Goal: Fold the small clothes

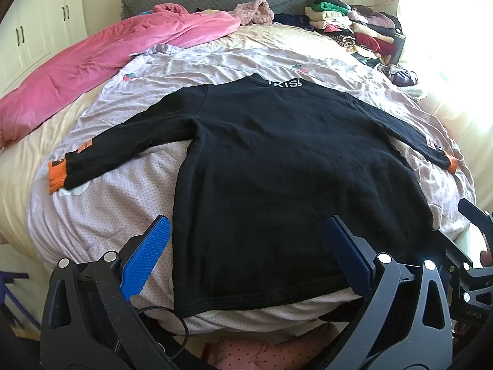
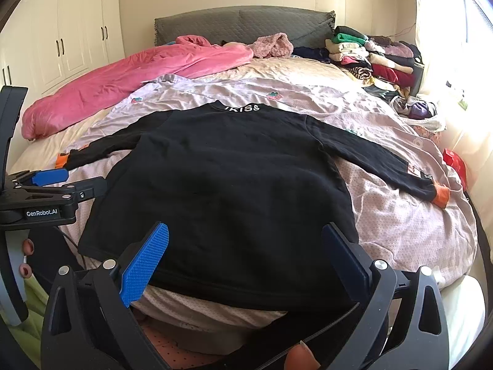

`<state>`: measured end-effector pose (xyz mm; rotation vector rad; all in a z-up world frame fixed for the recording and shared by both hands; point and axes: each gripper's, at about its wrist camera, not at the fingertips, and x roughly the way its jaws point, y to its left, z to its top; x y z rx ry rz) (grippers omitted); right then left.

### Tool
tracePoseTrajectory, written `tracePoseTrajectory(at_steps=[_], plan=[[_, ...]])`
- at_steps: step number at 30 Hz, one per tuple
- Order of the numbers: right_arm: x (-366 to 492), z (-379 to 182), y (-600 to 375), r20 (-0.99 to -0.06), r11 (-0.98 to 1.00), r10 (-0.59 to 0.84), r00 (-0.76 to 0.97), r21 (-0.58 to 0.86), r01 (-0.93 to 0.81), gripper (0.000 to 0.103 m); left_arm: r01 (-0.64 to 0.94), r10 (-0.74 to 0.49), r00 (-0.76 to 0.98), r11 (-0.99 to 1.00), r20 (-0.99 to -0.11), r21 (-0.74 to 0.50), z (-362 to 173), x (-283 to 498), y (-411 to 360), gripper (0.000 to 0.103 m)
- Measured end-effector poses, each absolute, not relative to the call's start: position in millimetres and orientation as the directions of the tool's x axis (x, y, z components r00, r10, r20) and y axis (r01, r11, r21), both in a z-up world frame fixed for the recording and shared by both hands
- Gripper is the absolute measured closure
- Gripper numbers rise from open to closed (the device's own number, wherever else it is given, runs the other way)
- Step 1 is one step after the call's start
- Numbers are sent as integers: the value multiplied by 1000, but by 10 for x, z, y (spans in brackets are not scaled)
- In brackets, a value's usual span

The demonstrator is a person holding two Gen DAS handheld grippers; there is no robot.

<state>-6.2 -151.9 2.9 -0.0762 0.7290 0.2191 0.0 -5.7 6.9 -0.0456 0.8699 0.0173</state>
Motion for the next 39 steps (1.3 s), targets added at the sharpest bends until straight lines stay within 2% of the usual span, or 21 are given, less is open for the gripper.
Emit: tracePoseTrajectory(at_steps=[39], plan=[[-34,66,-1560,-663,975,171,729,10,-220,4,-28,-13,647,999,-763,-41,103,-17,-136,9]])
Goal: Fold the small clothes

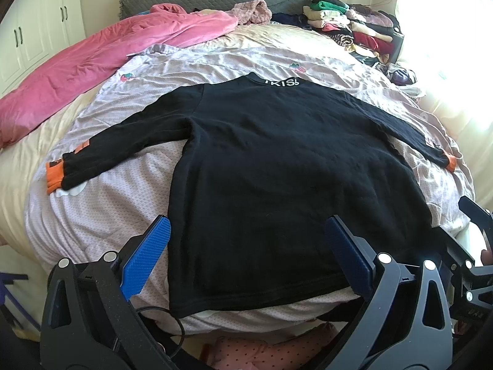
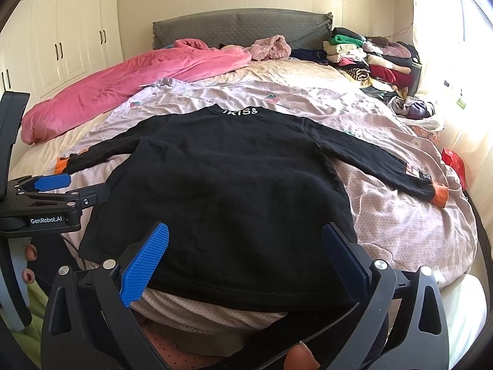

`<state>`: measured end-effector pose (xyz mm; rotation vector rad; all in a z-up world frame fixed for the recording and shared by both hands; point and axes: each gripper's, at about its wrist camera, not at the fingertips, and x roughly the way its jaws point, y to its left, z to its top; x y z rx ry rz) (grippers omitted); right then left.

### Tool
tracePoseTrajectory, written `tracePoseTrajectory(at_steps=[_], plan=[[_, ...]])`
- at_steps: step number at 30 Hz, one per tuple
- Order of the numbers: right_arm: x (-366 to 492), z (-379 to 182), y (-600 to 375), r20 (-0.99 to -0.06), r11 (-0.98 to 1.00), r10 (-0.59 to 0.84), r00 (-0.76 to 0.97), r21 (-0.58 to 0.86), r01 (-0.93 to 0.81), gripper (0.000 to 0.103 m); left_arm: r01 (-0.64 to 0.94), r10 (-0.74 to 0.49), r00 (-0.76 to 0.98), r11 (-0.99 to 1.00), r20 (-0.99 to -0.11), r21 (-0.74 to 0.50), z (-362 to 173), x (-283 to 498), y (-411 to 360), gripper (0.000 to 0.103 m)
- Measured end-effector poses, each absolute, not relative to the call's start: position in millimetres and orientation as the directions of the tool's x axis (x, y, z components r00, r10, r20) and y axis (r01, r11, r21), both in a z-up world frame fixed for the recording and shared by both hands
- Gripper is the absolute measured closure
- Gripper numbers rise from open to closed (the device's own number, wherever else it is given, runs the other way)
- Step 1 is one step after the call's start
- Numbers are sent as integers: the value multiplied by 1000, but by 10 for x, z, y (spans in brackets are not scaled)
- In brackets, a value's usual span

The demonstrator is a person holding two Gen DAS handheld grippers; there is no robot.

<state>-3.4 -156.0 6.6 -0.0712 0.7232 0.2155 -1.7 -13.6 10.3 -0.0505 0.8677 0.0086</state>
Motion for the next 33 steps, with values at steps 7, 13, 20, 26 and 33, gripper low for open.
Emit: tracePoseTrajectory(at_steps=[7,13,20,26,33], plan=[[38,130,-1538,-656,979,167,736,23,-202,4,13,-39,648,999,-760,-40,89,86,-313,9],[128,157,-1548,-646,983,152,748,23,-180,4,28,-49,657,999,-752,-40,149,237,-347,9],[244,206,-1657,-628,990,121,769,19,-139,4,37,-56,658,998,-751,-42,160,397,-389,9],[379,263,-1810,-613,995,86,785,22,-93,4,61,-74,644,997,-762,-46,144,554,-438,9],[559,353,-2022,-594,999,44,803,29,-34,4,76,-84,647,996,-758,-46,188,784,-515,9]])
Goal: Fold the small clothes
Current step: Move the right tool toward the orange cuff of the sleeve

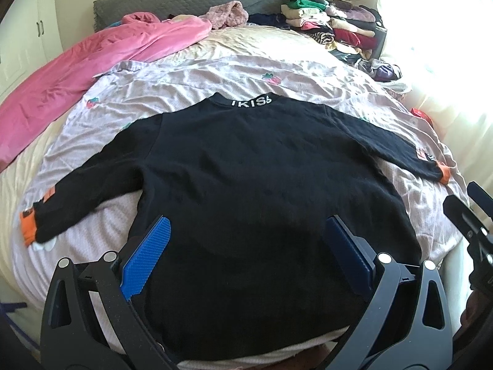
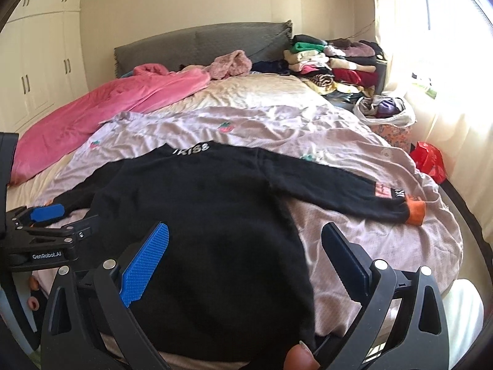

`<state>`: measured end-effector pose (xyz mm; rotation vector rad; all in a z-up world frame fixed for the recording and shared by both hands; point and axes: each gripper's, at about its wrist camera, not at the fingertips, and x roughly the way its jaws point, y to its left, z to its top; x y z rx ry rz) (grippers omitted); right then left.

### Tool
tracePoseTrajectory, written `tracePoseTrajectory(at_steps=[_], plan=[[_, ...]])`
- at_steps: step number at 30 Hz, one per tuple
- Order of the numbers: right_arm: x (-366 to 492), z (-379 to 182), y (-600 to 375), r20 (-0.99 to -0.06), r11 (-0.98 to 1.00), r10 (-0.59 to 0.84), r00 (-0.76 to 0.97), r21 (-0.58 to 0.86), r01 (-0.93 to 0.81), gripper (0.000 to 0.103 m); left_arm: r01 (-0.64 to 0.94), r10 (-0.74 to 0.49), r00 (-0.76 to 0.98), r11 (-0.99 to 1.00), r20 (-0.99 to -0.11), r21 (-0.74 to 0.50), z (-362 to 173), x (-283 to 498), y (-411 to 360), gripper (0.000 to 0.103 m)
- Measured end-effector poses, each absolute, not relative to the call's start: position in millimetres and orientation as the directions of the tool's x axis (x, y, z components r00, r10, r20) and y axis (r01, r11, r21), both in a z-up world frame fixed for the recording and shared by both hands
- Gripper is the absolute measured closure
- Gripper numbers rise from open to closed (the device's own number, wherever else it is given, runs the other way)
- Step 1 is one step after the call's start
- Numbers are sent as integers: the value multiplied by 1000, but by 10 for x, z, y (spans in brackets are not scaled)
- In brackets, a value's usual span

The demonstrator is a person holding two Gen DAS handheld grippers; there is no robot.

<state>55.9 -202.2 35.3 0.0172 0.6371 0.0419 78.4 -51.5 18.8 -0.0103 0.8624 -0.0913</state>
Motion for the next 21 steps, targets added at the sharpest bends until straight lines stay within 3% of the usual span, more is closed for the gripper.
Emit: tracePoseTrajectory(at_steps=[21], plan=[[1161,505,-2558,-587,987,-69,807,75,139,4,135,-137,647,989,-750,-64,340,1461,-835,9]])
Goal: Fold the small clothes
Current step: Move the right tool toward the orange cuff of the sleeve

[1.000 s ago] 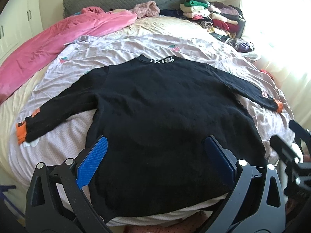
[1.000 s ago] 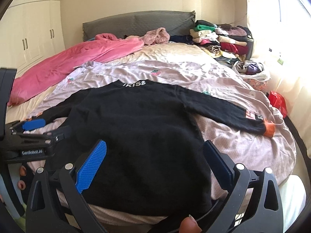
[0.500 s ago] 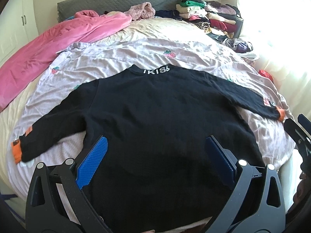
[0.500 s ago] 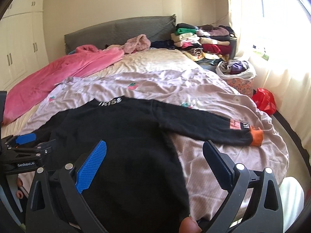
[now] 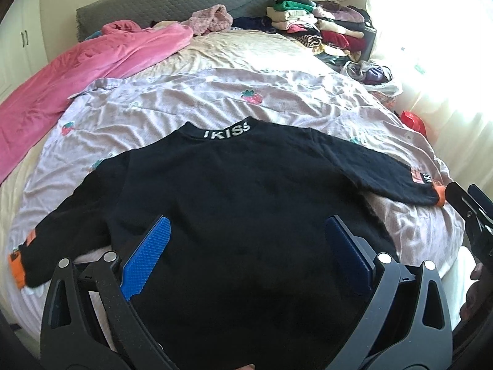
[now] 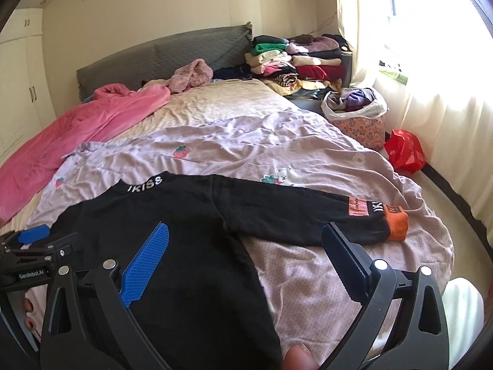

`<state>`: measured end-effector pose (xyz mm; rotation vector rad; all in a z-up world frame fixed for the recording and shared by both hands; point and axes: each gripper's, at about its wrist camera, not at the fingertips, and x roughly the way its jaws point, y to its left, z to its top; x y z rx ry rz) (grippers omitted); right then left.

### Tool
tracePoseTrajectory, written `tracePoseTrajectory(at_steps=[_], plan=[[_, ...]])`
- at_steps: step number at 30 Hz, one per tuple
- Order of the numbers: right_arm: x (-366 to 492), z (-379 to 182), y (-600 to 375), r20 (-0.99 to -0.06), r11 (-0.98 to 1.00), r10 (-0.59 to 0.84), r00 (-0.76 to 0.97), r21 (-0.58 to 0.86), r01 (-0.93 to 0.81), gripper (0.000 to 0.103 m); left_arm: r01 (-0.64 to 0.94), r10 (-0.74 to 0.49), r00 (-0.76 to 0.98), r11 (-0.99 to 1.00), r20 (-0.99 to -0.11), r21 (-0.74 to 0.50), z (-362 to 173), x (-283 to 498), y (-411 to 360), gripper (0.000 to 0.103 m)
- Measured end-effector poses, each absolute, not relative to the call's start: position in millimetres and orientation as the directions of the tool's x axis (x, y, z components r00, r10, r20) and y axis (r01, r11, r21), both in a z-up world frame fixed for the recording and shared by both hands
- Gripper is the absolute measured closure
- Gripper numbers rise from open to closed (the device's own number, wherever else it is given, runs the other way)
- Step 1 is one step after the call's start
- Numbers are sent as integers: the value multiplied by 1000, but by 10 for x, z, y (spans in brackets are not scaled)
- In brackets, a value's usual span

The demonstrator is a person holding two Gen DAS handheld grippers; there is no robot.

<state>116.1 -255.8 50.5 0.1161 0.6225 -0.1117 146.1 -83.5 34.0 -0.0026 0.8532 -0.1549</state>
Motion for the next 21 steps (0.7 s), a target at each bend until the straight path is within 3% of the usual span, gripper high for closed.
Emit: tracePoseTrajectory(at_steps=[21], plan=[[1895,454,-3316,-614,908,-238,753,133,396,4,143,-116,655,989,-747,-27,296,2133,-1146,9]])
